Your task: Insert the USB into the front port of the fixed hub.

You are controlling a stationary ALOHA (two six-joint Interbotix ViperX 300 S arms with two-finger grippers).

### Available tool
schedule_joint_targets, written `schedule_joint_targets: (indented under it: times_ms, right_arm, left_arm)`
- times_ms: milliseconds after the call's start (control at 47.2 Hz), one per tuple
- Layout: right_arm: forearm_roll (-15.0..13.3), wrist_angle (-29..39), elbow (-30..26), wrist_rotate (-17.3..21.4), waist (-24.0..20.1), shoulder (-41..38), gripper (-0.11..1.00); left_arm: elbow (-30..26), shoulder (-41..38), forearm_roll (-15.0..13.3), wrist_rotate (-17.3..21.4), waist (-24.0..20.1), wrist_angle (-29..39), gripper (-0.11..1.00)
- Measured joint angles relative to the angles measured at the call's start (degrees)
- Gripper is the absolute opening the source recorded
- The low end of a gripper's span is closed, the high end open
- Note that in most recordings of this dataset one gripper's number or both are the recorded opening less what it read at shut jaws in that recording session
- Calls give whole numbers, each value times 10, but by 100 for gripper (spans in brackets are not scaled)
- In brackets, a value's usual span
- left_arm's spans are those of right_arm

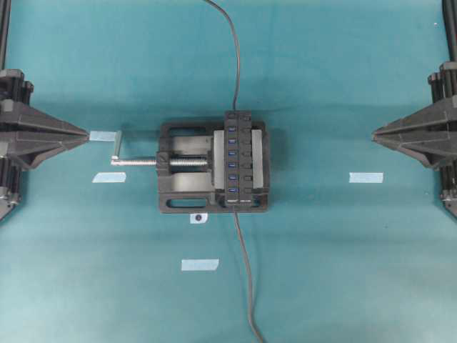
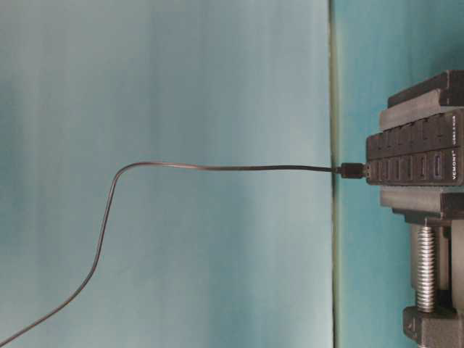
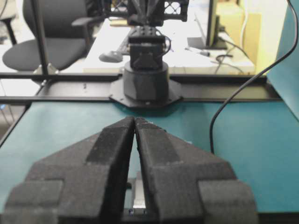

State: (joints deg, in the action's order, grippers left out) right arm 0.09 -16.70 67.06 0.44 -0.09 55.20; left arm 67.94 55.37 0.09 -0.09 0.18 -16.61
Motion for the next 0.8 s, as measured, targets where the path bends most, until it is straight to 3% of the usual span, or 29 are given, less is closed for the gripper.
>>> schedule_joint_targets:
  times_ms: [64,148,233,487,805]
  right_arm:
    - [3,1,10,1,3,1,17]
    - [21,3,25,10,6,0,4]
    - [30,8,29,27,7,1,-2]
    - [32,94,25,36,25,-13,-3]
    - [32,109,19,37,44,-5,-3]
  left_arm:
    - [1,0,4,0,0,8,10]
    - [2,-1,5,1,0,29,1]
    - [1,0,6,2,0,53,0]
    - [-10,7,7,2,0,123,0]
    - [-15,-11,7,-1,0,189,0]
